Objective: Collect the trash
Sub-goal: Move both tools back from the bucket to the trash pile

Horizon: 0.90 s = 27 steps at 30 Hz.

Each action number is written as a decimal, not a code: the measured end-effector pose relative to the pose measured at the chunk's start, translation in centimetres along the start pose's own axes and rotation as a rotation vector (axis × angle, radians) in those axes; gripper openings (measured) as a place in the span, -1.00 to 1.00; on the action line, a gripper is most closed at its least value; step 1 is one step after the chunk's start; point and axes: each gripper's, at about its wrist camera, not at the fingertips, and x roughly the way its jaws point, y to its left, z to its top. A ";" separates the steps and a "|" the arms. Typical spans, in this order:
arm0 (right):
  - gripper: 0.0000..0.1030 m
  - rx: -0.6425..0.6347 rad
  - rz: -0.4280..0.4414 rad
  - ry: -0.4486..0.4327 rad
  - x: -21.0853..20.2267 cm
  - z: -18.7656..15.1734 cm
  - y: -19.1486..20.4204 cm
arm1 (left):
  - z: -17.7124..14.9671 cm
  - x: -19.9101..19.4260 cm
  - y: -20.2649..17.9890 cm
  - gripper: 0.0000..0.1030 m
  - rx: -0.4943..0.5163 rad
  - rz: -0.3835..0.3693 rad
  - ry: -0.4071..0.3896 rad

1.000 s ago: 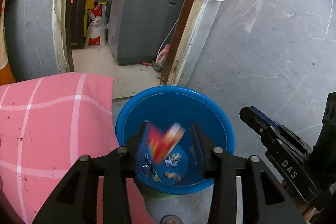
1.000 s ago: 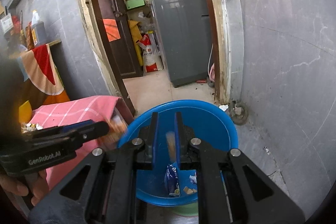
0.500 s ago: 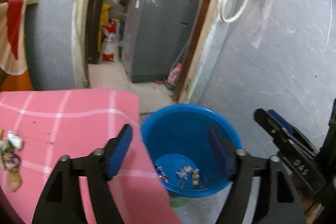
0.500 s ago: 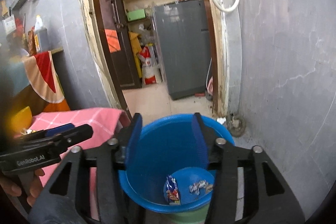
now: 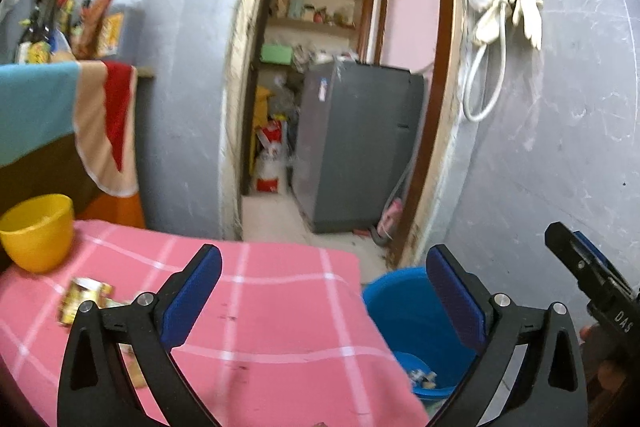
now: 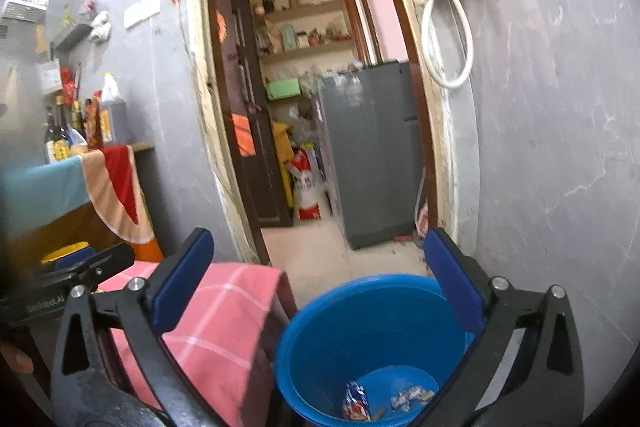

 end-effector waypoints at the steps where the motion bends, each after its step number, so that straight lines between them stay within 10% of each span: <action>1: 1.00 -0.003 0.009 -0.017 -0.3 0.1 0.5 | 0.0 -0.6 0.3 0.95 0.002 0.007 -0.012; 27: 1.00 -0.098 0.182 -0.115 -0.9 -0.3 12.3 | -0.8 -9.4 10.7 0.96 0.007 0.234 -0.145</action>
